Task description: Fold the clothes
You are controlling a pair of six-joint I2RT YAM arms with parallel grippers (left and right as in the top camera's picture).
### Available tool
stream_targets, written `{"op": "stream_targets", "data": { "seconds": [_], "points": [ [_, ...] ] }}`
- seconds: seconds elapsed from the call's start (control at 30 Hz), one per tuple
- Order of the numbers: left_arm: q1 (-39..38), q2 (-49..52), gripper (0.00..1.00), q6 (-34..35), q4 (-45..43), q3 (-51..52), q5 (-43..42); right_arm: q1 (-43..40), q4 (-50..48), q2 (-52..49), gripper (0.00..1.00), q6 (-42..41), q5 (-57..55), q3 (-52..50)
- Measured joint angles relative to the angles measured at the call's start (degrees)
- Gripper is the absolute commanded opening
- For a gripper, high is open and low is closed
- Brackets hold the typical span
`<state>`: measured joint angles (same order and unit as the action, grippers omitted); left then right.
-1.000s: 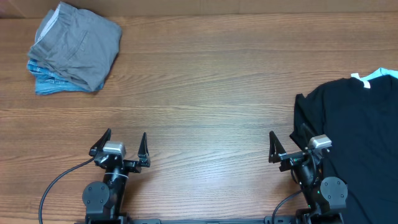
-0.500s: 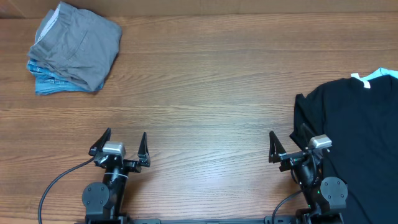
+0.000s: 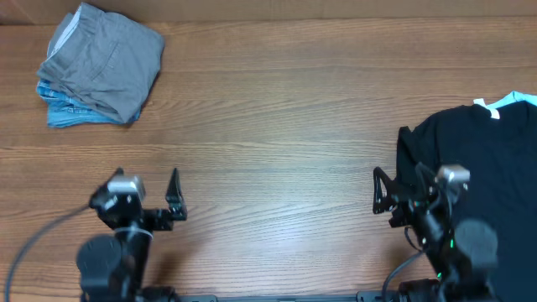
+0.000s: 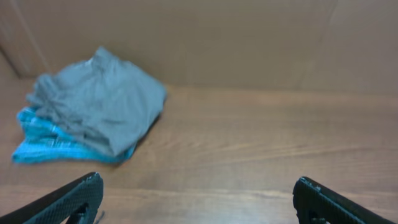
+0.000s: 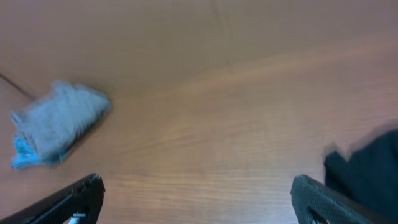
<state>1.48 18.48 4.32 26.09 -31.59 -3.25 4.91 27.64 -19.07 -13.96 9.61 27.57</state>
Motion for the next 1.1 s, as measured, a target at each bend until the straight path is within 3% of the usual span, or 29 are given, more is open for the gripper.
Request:
{"op": "stream_targets", "data": {
  "seconds": [0.27,0.47,0.67,0.77,1.1],
  "points": [
    [0.0,27.7,1.0,0.0,21.8,-28.1,0.0,0.0,24.6,-31.9,1.0,-1.0,0.0,31.6],
    [0.0,41.4,1.0,0.0,35.7,-46.1,-1.4,0.0,38.4,-48.6,1.0,-0.8,0.1,53.4],
    [0.0,46.3,1.0,0.0,39.7,-50.1,-3.0,-0.5,39.8,-58.8,0.95,-0.7,-0.8,56.8],
    [0.0,47.4,1.0,0.0,40.8,-50.1,-3.9,-2.8,39.6,-65.7,0.83,-2.8,-2.8,56.8],
    [0.0,48.3,1.0,0.0,43.1,-50.1,-4.7,-11.4,38.7,-87.3,0.74,-8.7,-11.5,56.8]
  ]
}}
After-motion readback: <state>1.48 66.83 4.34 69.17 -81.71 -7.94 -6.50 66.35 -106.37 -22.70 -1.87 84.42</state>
